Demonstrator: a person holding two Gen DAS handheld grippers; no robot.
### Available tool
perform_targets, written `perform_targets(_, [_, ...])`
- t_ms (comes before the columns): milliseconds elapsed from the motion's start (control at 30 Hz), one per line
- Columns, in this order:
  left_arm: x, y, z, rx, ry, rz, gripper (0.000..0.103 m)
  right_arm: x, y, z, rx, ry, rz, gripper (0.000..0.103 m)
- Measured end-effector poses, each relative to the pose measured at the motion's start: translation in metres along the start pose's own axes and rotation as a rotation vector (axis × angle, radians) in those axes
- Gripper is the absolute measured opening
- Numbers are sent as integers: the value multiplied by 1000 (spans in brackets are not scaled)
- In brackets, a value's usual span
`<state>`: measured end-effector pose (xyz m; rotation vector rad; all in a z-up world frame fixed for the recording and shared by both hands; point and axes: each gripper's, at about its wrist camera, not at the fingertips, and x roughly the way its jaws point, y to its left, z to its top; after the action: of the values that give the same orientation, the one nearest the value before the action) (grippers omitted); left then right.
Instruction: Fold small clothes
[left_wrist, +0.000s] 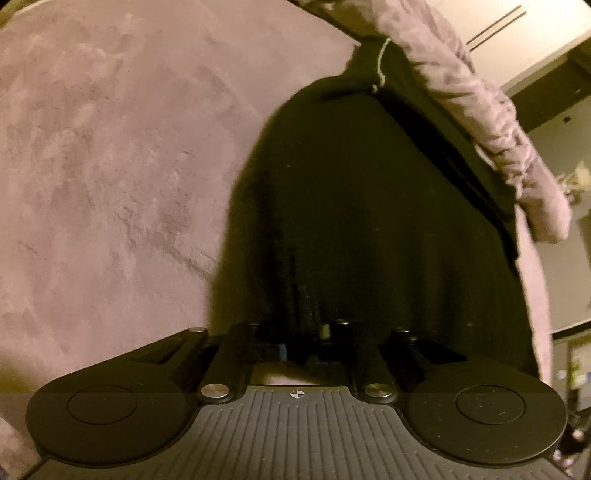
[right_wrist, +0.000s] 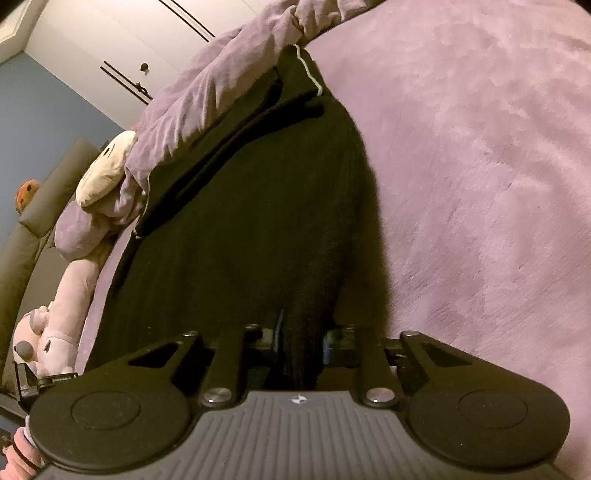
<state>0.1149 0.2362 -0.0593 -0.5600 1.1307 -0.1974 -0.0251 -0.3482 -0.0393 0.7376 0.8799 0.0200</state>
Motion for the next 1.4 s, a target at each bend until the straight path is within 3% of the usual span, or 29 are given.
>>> perform_targets(133, [-11, -3, 6, 8, -18, -38, 11, -10, -1, 7, 57, -32, 55, 13])
perform_targets(333, [-29, -23, 38, -18, -111, -126, 11, -21, 11, 37, 115, -103, 126, 12])
perform_targets(500, [-26, -46, 80, -20, -172, -157, 11, -10, 27, 77, 138, -174, 96, 11])
perform_targets(733, [14, -71, 126, 26, -224, -16, 12, 26, 36, 130, 151, -282, -42, 7])
perform_targets(833, [34, -76, 133, 54, -210, 36, 12, 43, 42, 138, 75, -266, -113, 8])
perform_targets(933, [45, -73, 130, 58, -180, 42, 12, 43, 56, 126, -75, -221, -101, 11])
perform_targets(1000, [46, -70, 125, 72, -173, 37, 12, 43, 64, 114, -235, -157, -101, 34])
perform_targets(1067, [46, -66, 118, 83, -169, 41, 12, 47, 70, 101, -403, -93, -140, 47])
perform_targets(1233, [40, -52, 106, 43, -159, 47, 13, 58, 74, 90, -528, -33, -155, 54])
perform_targets(1400, [34, -53, 102, 65, -145, 66, 13, 81, 86, 91, -691, 30, -138, 74])
